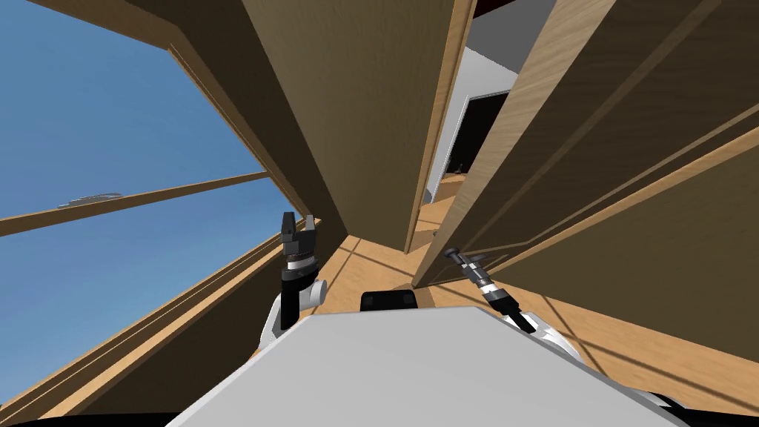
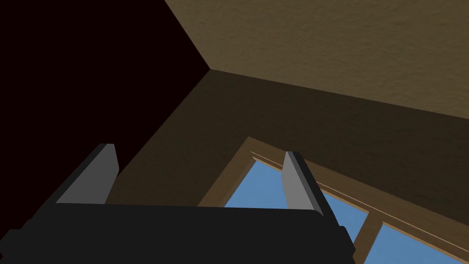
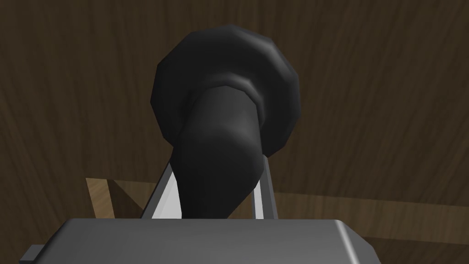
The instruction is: Pull the door open
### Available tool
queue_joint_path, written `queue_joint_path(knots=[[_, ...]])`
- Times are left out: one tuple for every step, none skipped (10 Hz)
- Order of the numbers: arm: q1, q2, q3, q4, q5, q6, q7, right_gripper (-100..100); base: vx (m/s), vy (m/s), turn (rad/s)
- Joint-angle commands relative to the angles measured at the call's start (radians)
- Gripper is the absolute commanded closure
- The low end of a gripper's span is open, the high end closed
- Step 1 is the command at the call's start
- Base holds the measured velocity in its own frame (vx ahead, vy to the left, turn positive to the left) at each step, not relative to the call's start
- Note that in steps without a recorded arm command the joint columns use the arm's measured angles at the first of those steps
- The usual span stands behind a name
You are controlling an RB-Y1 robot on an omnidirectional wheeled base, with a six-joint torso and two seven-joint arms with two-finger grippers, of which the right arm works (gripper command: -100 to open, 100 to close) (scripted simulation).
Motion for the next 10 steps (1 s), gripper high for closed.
queue_joint_path(knots=[[0.011, -0.009, -0.006, 0.003, 0.003, -0.016, -0.004, 100, -0.231, -0.1, 0.203], [0.013, -0.012, -0.008, 0.009, 0.005, -0.027, -0.006, 100, -0.243, -0.11, 0.187], [0.015, -0.015, -0.009, 0.014, 0.007, -0.036, -0.007, 100, -0.2, -0.102, 0.141], [0.017, -0.019, -0.012, 0.019, 0.009, -0.048, -0.009, 100, -0.213, -0.085, 0.147], [0.019, -0.022, -0.013, 0.024, 0.011, -0.056, -0.011, 100, -0.229, -0.081, 0.138], [0.017, -0.013, -0.006, 0.021, 0.012, -0.05, -0.01, 100, -0.098, -0.034, 0.029], [0.016, -0.014, -0.007, 0.03, 0.015, -0.058, -0.011, 100, -0.148, -0.06, 0.175], [0.015, -0.015, -0.007, 0.032, 0.016, -0.06, -0.011, 100, -0.211, -0.108, 0.189], [0.013, -0.017, -0.009, 0.039, 0.017, -0.066, -0.012, 100, -0.232, -0.122, 0.177], [0.012, -0.019, -0.01, 0.044, 0.018, -0.07, -0.012, 100, -0.234, -0.097, 0.215]])
